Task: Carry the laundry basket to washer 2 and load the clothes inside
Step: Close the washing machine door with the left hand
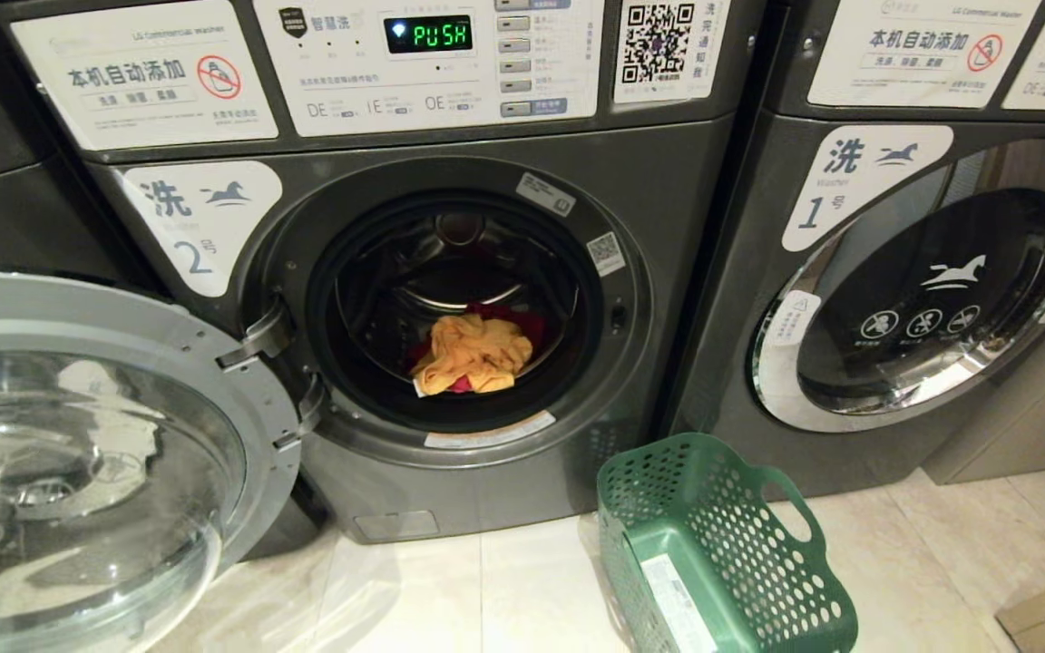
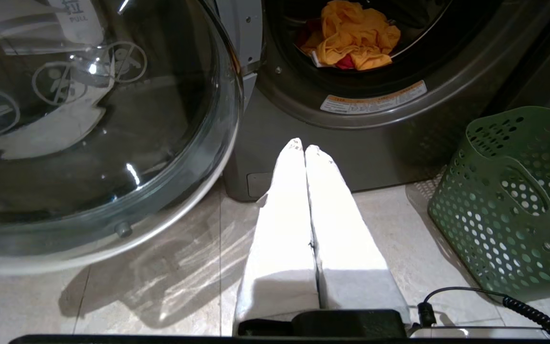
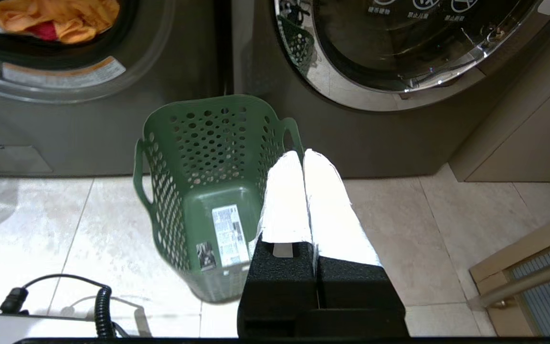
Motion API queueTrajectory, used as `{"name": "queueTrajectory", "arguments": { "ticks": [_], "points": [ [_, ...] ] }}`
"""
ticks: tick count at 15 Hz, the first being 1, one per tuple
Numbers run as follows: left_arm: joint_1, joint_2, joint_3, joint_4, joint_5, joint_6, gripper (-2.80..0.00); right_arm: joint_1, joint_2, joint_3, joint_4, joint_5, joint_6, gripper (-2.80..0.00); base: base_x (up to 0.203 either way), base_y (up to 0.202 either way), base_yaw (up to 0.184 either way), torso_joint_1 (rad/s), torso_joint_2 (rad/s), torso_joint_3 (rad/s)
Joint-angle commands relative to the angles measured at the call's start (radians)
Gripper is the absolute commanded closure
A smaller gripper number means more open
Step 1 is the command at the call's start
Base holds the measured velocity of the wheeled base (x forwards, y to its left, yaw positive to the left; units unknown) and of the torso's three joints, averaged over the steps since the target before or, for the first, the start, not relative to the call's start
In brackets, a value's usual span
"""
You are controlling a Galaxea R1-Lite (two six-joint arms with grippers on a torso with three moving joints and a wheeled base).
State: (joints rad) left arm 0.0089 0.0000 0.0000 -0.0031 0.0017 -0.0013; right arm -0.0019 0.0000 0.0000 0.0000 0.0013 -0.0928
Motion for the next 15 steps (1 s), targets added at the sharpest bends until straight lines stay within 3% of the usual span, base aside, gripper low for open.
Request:
{"name": "queueTrajectory", "arguments": {
  "ticks": [1,4,11,13,15],
  "points": [
    [0.000,0.000,0.000,0.000,0.000,0.000,0.00,0.000,0.002,0.000,0.000,0.000,-0.001,0.00,-0.197,0.000,0.002,0.002,0.01,-0.002],
    [0.000,0.000,0.000,0.000,0.000,-0.002,0.00,0.000,0.002,0.000,0.000,0.000,-0.001,0.00,-0.126,0.000,0.021,0.000,0.00,0.004],
    [0.000,0.000,-0.007,-0.001,0.003,0.001,0.00,0.000,0.002,0.000,0.000,0.000,0.001,0.00,0.000,0.000,0.000,0.000,0.00,0.000],
    [-0.001,0.037,-0.135,0.011,0.039,0.000,0.00,0.000,0.002,0.000,0.000,0.000,0.001,0.00,0.000,0.000,0.000,0.000,0.00,0.000],
    [-0.007,0.191,-0.322,0.018,0.089,-0.003,0.00,0.000,0.002,0.000,0.000,0.000,-0.001,0.00,0.000,0.000,0.000,0.000,0.00,0.000]
  ]
}}
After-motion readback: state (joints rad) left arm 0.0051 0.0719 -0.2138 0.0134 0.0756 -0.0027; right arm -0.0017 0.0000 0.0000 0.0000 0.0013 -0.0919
